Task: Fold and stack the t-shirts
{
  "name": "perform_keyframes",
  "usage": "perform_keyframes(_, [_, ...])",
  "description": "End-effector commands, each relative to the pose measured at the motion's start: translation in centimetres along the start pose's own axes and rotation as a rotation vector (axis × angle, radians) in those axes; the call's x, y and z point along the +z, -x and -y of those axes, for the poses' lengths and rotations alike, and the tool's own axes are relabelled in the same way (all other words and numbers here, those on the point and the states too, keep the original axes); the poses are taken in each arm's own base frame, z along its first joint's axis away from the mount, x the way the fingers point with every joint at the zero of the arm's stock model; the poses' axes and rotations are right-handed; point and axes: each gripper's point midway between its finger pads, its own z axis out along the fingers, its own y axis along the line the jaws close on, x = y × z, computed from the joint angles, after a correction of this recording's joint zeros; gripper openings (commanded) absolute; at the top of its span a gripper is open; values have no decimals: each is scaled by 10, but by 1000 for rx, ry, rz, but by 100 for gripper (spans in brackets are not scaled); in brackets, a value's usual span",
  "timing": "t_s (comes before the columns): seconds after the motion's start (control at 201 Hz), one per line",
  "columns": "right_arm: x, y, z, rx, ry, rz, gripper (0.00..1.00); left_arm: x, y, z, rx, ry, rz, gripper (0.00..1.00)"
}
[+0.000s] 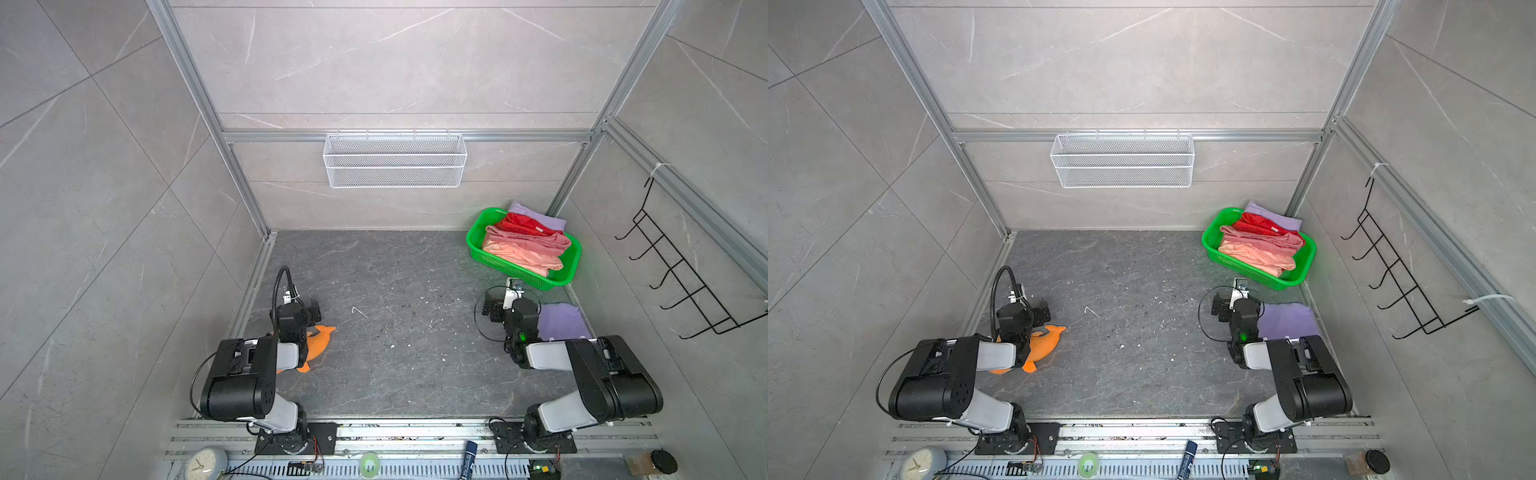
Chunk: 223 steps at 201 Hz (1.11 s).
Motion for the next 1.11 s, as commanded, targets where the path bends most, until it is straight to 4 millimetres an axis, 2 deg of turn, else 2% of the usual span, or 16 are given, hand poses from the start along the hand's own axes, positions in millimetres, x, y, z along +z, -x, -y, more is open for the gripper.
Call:
perform_keyframes(0.0, [1,6,-2,-16,3,16,99,0,21,0,-24,-7,64,100])
perform_keyframes(0.667, [1,6,-2,-16,3,14,100,0,20,0,-24,-6,61,100])
perform_keyframes(0.796, [-5,19,6,2,-39,17,100,-2,26,2,-10,-13,57,100])
perform_keyframes(0.916, [-26,52,6,29,-23,11,100,-11,58,20,42,-108,-13,100])
perform_keyframes(1.01, [-42,89,-5,134,41,-14,100,-28,109,36,-13,-190,32,100])
perform_keyframes(1.105, [-53,114,-17,277,94,-47,99,-44,157,51,-115,-246,55,100])
